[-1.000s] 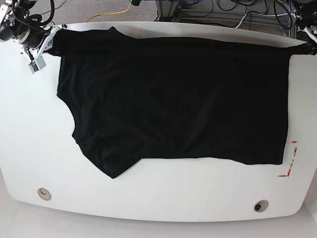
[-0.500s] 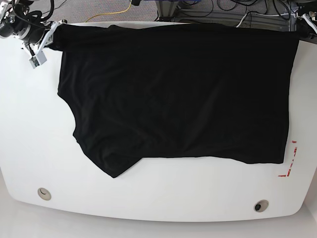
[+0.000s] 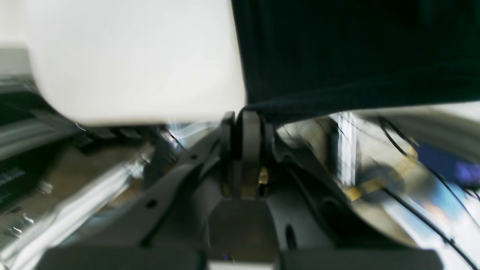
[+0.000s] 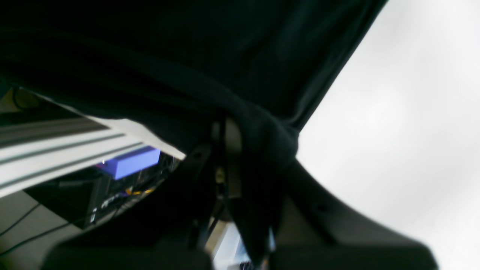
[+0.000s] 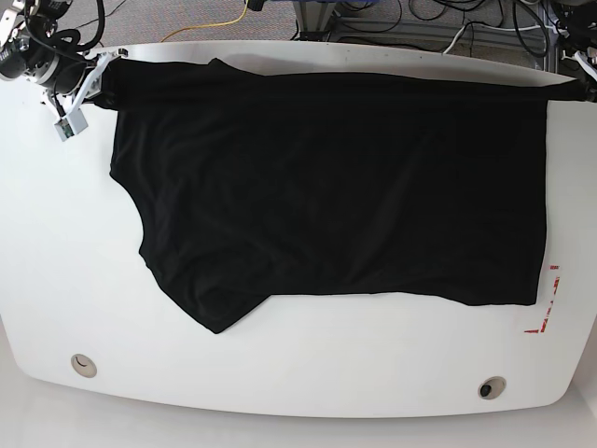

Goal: Layout the t-shirt on the table in an organized manner, then fold the t-shirt properly
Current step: 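Lower the stretched shirt edge onto the table with both grippers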

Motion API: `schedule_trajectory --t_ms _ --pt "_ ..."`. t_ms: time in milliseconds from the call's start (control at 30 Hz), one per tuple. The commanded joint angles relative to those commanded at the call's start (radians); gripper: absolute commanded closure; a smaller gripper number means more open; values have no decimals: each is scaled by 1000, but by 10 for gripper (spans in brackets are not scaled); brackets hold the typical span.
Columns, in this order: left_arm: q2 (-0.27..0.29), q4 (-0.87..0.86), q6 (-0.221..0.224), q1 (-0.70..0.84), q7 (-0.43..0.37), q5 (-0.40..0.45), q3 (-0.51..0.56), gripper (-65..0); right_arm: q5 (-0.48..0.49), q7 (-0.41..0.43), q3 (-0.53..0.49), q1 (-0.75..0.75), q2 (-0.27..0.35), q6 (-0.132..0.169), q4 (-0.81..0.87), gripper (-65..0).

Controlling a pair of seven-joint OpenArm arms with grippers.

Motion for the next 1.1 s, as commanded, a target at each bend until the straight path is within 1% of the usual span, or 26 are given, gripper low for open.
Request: schedule_trajectory --t_ms 67,200,333,400,533,767,1100 --pt "0 0 0 -34 0 32 29 0 -28 0 -11 26 0 0 0 0" --pt "0 0 0 -75 0 86 71 0 -87 0 -69 91 0 0 -2 0" --pt "0 0 0 -106 0 115 95 0 -126 0 -104 135 0 0 -2 0" --pt "0 0 0 -133 0 129 112 0 -149 0 -121 160 -9 0 -9 0" --pt "0 -17 0 -189 0 184 146 0 -196 0 -133 215 -43 0 -66 0" --pt "-2 -34 0 -245 0 256 206 0 -209 0 -135 287 -49 0 -169 0" --pt "-3 -34 0 -307 0 264 264 0 -209 0 -137 354 -49 0 -247 0"
